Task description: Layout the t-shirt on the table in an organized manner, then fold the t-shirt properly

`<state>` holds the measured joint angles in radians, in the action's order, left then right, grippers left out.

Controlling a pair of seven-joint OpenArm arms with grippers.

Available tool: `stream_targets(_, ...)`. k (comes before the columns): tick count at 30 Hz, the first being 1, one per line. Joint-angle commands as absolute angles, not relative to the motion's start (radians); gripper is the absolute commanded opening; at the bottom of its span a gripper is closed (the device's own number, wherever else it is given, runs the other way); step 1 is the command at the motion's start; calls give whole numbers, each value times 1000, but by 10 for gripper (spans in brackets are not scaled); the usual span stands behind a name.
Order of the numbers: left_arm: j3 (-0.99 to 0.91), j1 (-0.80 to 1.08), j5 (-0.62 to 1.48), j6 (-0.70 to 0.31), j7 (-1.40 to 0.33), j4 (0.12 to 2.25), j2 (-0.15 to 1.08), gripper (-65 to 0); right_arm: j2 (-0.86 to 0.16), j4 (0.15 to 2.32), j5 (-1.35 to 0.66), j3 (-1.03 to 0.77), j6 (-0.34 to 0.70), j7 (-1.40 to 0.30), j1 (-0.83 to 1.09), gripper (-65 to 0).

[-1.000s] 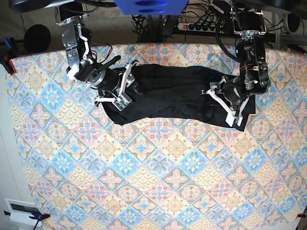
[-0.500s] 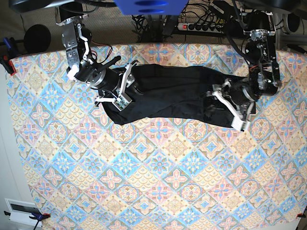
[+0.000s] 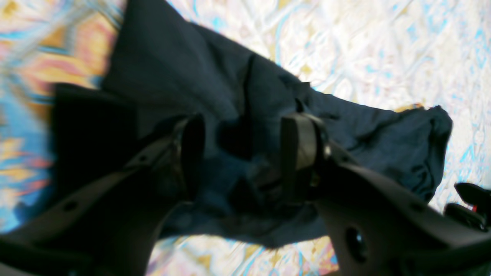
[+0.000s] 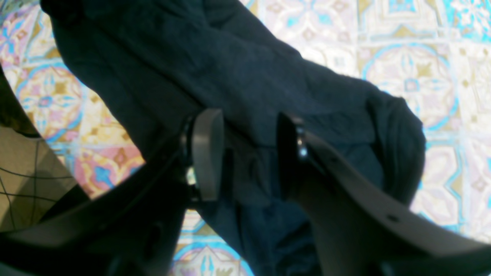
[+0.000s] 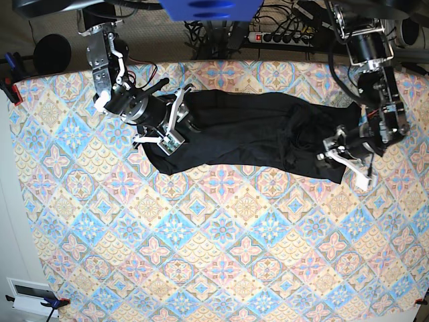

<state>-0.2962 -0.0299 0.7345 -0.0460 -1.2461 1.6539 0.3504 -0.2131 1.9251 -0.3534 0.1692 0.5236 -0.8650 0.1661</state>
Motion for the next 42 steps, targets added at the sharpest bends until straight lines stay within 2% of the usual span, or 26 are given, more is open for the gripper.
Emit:
stream_targets(1, -268, -47, 756, -50, -1219, 1661, 355, -354, -217, 1943, -369, 166, 527, -845, 154, -426)
stream_targets(6, -119, -48, 762, -50, -1198, 1704, 303, -355, -217, 1942, -371, 166, 527, -845, 154, -426)
stream_targets(10, -101, -42, 763, -56, -1241, 1814, 248, -355, -217, 1942, -371, 165, 527, -845, 154, -426)
stream_targets(14, -122, -41, 828, -56, -1279, 1896, 251, -355, -217, 1943, -371, 165, 527, -845, 154, -426)
stream_targets(19, -312, 1, 854, -56, -1276, 1897, 348, -355, -217, 1945, -371, 165, 527, -845, 154, -426)
stream_targets(26, -444, 7, 854, -56, -1274, 1735, 499, -353, -217, 1940, -371, 166, 527, -845, 154, -426)
stream_targets(30, -483, 15, 851, -56, -1219, 1635, 530, -352, -217, 1940, -371, 170, 527, -845, 154, -426)
stream_targets(37, -476, 53, 849, -56, -1109, 1535, 562, -352, -217, 1943, -371, 170, 527, -845, 154, -426)
stream_targets(42, -378, 42, 802, -56, -1046, 1463, 565, -352, -217, 1945, -371, 171, 527, -845, 154, -426)
